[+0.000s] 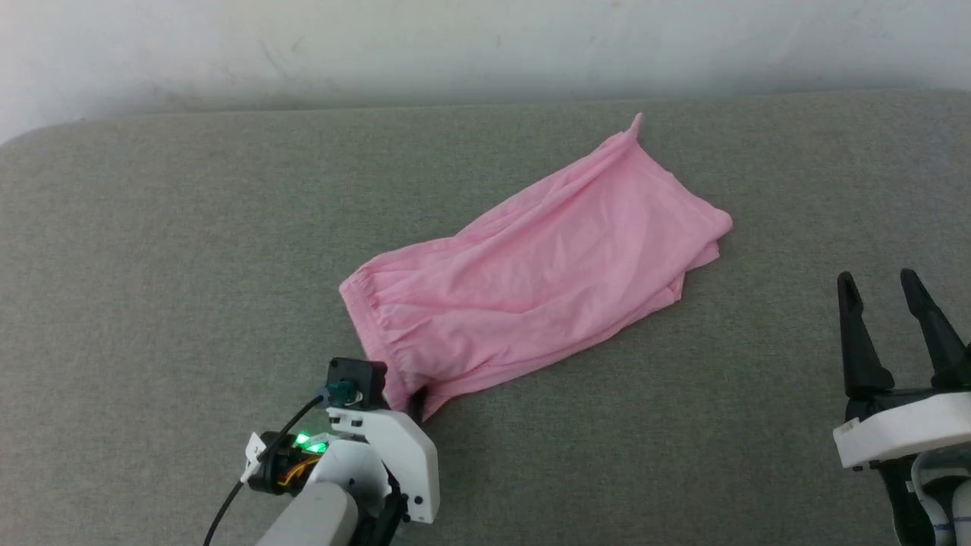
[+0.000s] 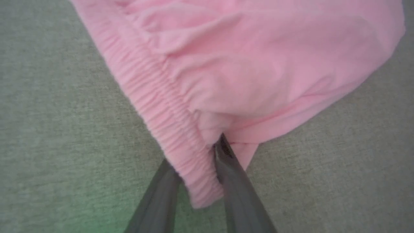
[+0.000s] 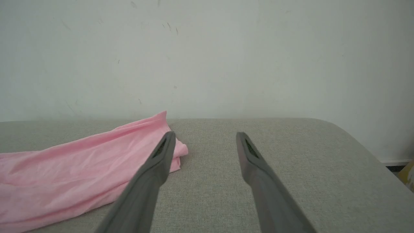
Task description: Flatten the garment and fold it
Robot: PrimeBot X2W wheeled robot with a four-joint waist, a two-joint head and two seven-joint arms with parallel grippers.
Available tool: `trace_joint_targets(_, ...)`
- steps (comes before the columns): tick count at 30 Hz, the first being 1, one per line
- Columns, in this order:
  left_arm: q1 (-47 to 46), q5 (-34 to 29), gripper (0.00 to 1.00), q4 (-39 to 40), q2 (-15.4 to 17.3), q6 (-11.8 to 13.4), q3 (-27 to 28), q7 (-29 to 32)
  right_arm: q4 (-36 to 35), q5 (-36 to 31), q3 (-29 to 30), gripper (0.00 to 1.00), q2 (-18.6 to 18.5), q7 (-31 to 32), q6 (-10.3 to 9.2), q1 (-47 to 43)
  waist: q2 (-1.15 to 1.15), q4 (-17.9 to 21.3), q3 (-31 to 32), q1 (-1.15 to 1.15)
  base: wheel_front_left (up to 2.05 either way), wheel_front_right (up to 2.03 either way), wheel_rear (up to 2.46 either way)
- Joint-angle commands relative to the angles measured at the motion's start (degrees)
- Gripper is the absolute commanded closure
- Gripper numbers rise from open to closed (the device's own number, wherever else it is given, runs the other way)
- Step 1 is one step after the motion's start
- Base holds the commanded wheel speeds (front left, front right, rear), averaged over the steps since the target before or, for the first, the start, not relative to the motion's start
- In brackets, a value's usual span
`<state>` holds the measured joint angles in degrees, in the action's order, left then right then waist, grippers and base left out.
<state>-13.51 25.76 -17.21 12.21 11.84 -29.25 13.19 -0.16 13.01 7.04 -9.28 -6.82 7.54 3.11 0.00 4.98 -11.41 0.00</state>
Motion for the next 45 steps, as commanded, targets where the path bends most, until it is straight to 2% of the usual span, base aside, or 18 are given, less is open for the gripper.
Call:
trace_joint_targets(1, 2.72, 0.79, 1.00, -3.23, 0.12, -0.81, -1.35, 2.39, -0.44, -0.43, -0.06, 0.00, -0.52, 0.51, -0.05, -0.26, 0.00, -0.95, 0.42, 0.00, 0.00, 0.00, 0.00)
trace_joint_targets(5, 1.99, 0.62, 1.00, -0.84, -0.22, -1.06, -0.29, -2.95, -0.14, -0.47, -0.94, 0.00, -2.85, 4.67, -0.05, 0.96, 0.00, -3.08, 1.10, 0.00, 0.00, 0.00, 0.00)
trace_joint_targets(11, 0.96, -0.23, 1.00, 3.75, -0.45, -2.27, -0.44, -8.42, 3.17, -0.08, -5.31, 0.00, -6.48, 18.10, -0.05, 7.54, 0.00, -6.71, 0.36, 0.00, 0.00, 0.00, 0.00)
trace_joint_targets(16, -0.51, -1.37, 1.00, 6.18, -0.67, -3.49, -2.04, -9.65, 10.83, 0.34, -6.99, 0.00, -6.60, 31.30, -0.05, 17.22, 0.00, -9.64, -1.86, 0.00, 0.00, 0.00, 0.00)
trace_joint_targets(20, -1.72, -2.03, 1.00, 6.32, -1.36, -4.29, -3.51, -9.96, 19.12, -2.05, -6.19, 0.00, -5.64, 38.06, -0.05, 24.29, 0.00, -11.72, -3.44, 0.00, 0.00, 0.00, 0.00)
trace_joint_targets(27, -2.84, -2.39, 1.00, 5.32, -2.85, -4.89, -5.11, -10.92, 31.87, -10.01, -4.29, 0.00, -4.92, 42.48, -0.05, 29.84, 0.00, -13.88, -4.33, 0.00, 0.00, 0.00, 0.00)
trace_joint_targets(32, -3.19, -2.48, 1.00, 4.23, -2.98, -5.17, -5.66, -11.48, 36.78, -7.10, -7.42, 0.00, -3.98, 45.49, -0.05, 29.83, 0.00, -14.16, -4.39, 0.00, 0.00, 0.00, 0.00)
trace_joint_targets(33, -3.22, -2.47, 1.00, 4.07, -2.97, -5.13, -5.68, -11.54, 37.25, -5.88, -8.45, 0.05, -4.06, 46.12, -0.05, 29.66, 0.00, -14.08, -4.37, 0.00, 0.00, 0.00, 0.00)
trace_joint_targets(34, -3.23, -2.45, 1.00, 3.90, -2.94, -5.09, -5.69, -11.58, 37.55, -4.65, -9.62, 0.69, -4.30, 46.68, -0.05, 29.44, 0.00, -13.99, -4.35, 0.00, 0.00, 0.00, 0.00)
trace_joint_targets(35, -3.23, -2.41, 1.00, 3.70, -2.90, -5.06, -5.68, -11.64, 37.70, -3.52, -10.63, 1.00, -4.70, 47.07, -0.05, 29.21, 0.00, -13.88, -4.32, 0.00, 0.00, 0.00, 0.00)
trace_joint_targets(39, -3.40, -2.29, 1.00, 2.72, -2.64, -4.97, -5.54, -12.06, 37.59, -0.17, -12.38, 1.00, -6.58, 46.35, -0.05, 28.49, 0.00, -13.17, -3.73, 0.00, 0.00, 0.00, 0.00)
trace_joint_targets(45, -3.17, -1.92, 1.00, 1.63, -1.62, -5.26, -5.20, -12.93, 36.44, 4.18, -11.16, 1.00, -8.03, 42.60, -0.05, 26.67, 0.00, -11.76, -0.91, 0.00, 0.00, 0.00, 0.00)
